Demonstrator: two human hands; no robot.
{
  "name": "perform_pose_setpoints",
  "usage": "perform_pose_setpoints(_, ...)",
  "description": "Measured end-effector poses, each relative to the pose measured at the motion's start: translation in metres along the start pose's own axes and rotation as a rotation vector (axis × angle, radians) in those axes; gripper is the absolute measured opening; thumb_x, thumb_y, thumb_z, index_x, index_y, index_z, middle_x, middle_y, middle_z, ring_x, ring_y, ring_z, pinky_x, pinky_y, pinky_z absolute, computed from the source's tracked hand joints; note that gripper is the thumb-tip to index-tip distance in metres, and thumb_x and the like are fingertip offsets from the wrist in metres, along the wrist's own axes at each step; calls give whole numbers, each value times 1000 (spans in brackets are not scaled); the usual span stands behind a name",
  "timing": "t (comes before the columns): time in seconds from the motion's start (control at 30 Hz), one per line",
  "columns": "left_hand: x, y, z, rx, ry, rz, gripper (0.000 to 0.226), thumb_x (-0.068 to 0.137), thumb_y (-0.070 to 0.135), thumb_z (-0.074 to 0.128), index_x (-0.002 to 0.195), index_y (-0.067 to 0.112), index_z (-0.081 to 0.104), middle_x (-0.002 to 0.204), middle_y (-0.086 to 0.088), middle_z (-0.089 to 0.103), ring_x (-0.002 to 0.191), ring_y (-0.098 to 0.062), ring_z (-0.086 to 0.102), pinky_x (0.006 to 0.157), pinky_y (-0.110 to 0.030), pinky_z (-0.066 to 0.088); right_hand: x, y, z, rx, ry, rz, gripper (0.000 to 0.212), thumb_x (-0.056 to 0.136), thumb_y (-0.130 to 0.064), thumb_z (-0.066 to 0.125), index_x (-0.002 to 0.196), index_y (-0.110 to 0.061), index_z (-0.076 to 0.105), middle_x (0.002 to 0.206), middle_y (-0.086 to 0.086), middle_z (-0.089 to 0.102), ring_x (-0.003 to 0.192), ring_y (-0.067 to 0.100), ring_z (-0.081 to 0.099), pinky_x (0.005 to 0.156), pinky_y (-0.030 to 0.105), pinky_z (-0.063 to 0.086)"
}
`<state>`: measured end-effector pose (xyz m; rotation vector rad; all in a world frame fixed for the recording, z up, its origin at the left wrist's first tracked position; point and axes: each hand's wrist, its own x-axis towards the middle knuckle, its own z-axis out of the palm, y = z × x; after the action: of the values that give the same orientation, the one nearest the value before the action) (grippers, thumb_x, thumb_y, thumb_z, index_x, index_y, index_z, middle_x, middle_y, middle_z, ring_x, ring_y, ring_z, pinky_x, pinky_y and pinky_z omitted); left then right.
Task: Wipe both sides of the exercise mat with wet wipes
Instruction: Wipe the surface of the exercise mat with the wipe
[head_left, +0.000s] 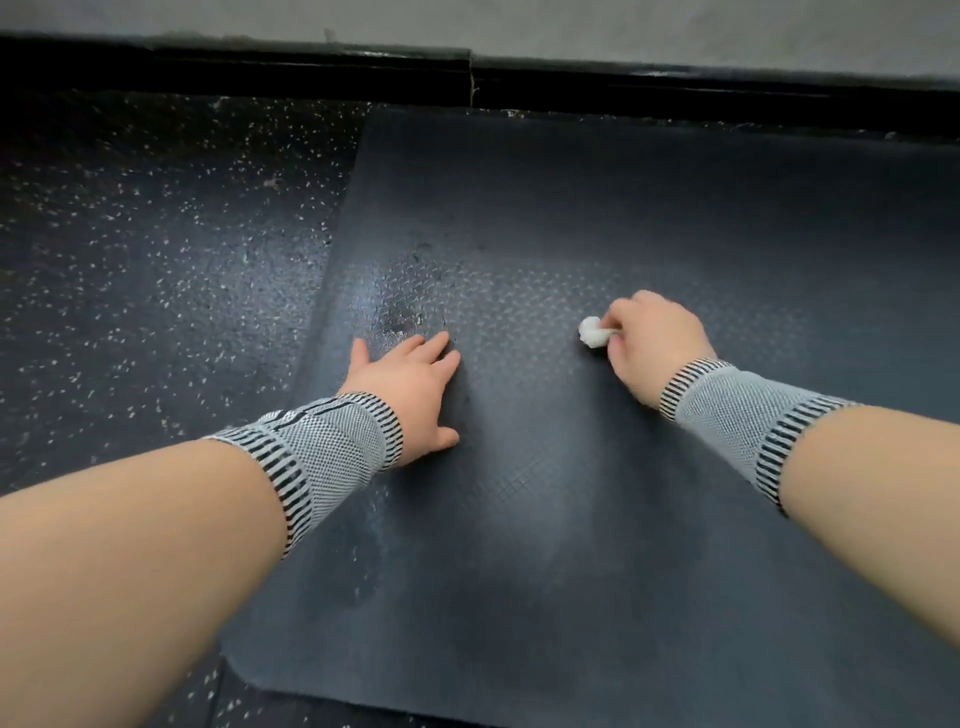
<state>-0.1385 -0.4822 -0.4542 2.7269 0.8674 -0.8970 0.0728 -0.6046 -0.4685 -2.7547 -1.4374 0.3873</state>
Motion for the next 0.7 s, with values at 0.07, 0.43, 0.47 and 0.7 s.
perform_pose_setpoints(0.07,0,0,2,-16,-16,-8,91,87,58,59,156,25,9,164,9,-4,151,-15,1,115,-64,9,2,-23,4,15,-2,50,24,91,-15,46,112,-12,59,113,10,55,105,32,55,84,33,41)
perform_pose_setpoints(0.43,0,1,0,-27,-33,-31,92,89,56,59,157,25,5,164,10,-7,151,-15,-1,115,-65,8,-14,-20,7,8,-33,-191,21,91,-16,45,108,-12,58,110,9,53,103,32,55,83,35,40)
perform_pose_setpoints(0.47,0,2,0,-26,-37,-31,92,89,56,59,157,25,5,164,10,-6,151,-15,-1,115,-65,8,-11,-22,7,26,-15,-79,21,92,-17,45,108,-12,58,110,9,54,103,32,55,83,34,40)
perform_pose_setpoints(0.7,-13,3,8,32,67,-36,81,86,61,57,151,25,26,163,5,11,150,-16,12,113,-65,8,-57,-106,22,24,-199,-534,23,93,-19,47,114,-14,53,115,9,52,103,32,57,82,36,44)
